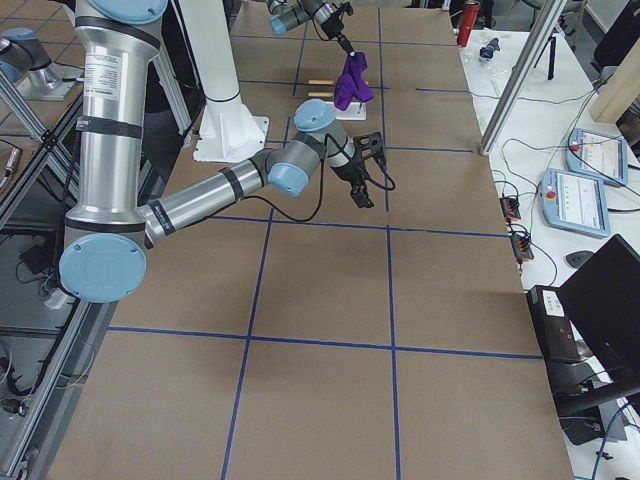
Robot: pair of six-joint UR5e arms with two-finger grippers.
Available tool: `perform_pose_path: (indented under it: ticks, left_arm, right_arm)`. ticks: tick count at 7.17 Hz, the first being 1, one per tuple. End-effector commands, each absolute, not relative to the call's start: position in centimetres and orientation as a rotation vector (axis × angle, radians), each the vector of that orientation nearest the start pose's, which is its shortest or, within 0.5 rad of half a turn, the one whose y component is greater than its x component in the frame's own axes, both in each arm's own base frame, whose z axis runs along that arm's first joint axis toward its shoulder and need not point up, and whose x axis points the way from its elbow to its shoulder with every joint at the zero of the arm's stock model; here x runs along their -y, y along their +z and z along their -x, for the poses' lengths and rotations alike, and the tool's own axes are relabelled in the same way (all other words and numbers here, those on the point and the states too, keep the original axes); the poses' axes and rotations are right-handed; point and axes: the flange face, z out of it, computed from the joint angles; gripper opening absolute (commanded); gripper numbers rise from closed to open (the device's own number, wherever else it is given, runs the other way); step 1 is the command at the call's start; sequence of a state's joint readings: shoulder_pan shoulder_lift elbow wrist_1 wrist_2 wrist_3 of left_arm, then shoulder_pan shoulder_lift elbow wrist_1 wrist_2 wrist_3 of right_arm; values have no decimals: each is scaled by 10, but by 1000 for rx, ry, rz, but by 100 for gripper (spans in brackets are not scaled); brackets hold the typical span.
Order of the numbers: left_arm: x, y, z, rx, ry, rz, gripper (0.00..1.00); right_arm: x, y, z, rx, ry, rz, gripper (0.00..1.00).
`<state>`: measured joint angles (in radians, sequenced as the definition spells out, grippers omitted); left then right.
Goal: Hang towel on rack
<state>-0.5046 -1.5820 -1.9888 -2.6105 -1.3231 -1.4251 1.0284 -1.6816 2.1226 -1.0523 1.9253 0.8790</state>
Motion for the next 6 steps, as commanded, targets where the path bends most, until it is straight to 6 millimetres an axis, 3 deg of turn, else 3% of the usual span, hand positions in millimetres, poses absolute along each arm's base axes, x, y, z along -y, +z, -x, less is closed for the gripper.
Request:
perform_pose_path:
  ticks: [1, 2, 5, 6]
  left_arm:
    - [364, 343, -333, -1315, -470, -658, 27]
    - [364, 348, -335, -1304, -471, -656, 96]
    - [365, 366, -333, -1261, -470, -644, 100]
    - [366, 367, -332, -1246, -469, -640, 100]
  right_arm:
    - [431, 388, 137, 880, 143, -498, 100]
    - [431, 390, 136, 879, 145, -495, 100]
    - [432, 394, 127, 877, 158, -485, 100]
    - [437, 402, 109, 866, 155, -464, 100]
